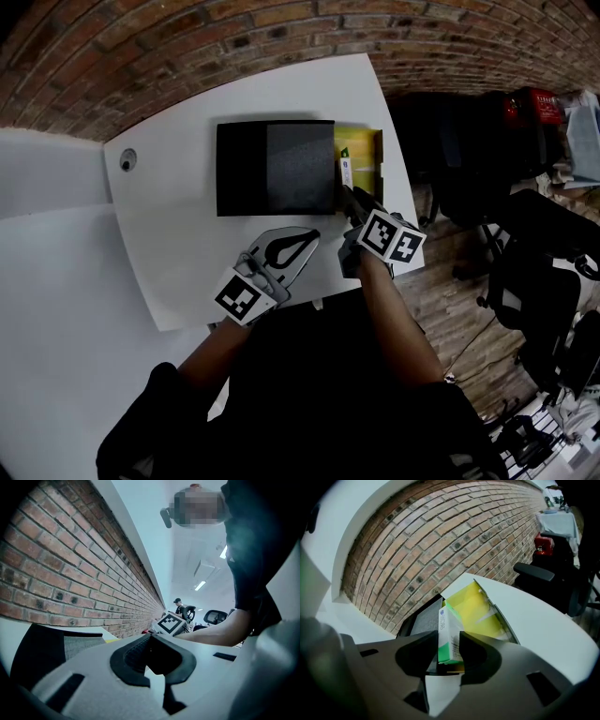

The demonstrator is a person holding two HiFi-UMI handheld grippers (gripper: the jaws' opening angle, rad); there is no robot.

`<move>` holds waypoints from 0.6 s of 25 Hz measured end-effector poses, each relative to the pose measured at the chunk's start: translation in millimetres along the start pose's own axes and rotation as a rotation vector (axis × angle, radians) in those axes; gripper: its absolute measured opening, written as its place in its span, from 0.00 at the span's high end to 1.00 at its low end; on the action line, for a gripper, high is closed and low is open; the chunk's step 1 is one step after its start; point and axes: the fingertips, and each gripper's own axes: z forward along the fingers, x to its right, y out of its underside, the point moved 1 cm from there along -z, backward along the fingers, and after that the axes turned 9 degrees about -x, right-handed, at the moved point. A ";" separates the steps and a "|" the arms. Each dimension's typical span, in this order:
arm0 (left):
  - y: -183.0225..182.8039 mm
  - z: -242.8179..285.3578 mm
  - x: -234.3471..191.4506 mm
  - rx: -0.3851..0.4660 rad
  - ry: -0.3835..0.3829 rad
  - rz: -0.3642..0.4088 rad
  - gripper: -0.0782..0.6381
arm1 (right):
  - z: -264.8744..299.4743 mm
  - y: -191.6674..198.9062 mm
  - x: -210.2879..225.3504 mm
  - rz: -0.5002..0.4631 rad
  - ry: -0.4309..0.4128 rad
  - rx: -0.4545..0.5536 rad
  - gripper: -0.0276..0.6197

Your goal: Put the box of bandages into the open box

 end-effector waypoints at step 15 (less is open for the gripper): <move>5.2 2.6 7.0 -0.019 0.018 0.026 0.87 | -9.7 -6.9 10.4 -0.022 0.052 0.040 0.74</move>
